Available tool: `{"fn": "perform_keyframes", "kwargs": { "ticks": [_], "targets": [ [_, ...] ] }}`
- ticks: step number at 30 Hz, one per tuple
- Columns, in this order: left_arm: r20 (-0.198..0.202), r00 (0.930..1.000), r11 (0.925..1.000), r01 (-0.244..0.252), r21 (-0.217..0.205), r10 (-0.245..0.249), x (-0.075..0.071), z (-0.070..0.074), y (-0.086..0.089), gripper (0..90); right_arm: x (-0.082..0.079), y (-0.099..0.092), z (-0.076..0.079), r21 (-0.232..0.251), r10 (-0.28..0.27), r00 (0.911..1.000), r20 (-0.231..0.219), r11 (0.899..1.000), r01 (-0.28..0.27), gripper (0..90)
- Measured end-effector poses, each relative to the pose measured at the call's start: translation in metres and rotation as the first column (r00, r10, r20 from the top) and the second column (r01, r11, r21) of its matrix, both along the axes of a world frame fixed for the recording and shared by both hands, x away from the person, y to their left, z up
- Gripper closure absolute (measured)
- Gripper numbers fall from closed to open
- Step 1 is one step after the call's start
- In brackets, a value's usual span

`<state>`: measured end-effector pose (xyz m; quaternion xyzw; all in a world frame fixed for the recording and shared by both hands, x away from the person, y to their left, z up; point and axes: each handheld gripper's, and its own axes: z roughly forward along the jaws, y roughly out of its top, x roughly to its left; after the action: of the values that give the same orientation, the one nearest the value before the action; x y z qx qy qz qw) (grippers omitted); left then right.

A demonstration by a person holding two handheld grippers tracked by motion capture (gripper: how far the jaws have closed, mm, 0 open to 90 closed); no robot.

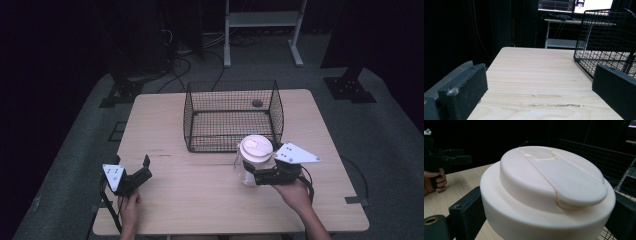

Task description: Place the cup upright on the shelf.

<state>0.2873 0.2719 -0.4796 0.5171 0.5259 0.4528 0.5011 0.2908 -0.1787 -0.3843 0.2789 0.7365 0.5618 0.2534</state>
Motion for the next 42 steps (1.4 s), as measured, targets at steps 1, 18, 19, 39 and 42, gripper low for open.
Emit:
{"fn": "perform_keyframes", "kwargs": {
  "ticks": [1,18,19,39,42],
  "targets": [
    [0.0,1.0,1.0,0.0,0.001,0.0,0.0,0.0,0.0,0.0,0.0,0.0,0.001,0.003,0.001,1.0,-0.001,1.0,-0.001,4.4],
    [-0.001,1.0,1.0,0.001,-0.001,-0.001,0.0,0.0,0.0,0.0,0.014,0.001,0.037,0.003,0.007,0.9995,0.032,1.0,-0.007,4.4],
    [-0.001,1.0,1.0,0.002,0.001,-0.002,0.0,0.0,0.0,0.0,0.015,0.001,0.038,0.006,0.009,0.9994,0.032,1.0,-0.009,4.4],
    [-0.001,1.0,1.0,0.001,-0.001,-0.001,0.0,0.0,0.0,0.0,0.04,0.013,0.074,0.006,0.035,0.9987,0.038,0.999,-0.035,4.4],
    [-0.001,1.0,1.0,-0.001,-0.004,0.001,0.0,0.0,0.001,0.0,0.044,0.014,0.078,0.008,0.036,0.9986,0.039,0.999,-0.037,4.4]
  ]
}}
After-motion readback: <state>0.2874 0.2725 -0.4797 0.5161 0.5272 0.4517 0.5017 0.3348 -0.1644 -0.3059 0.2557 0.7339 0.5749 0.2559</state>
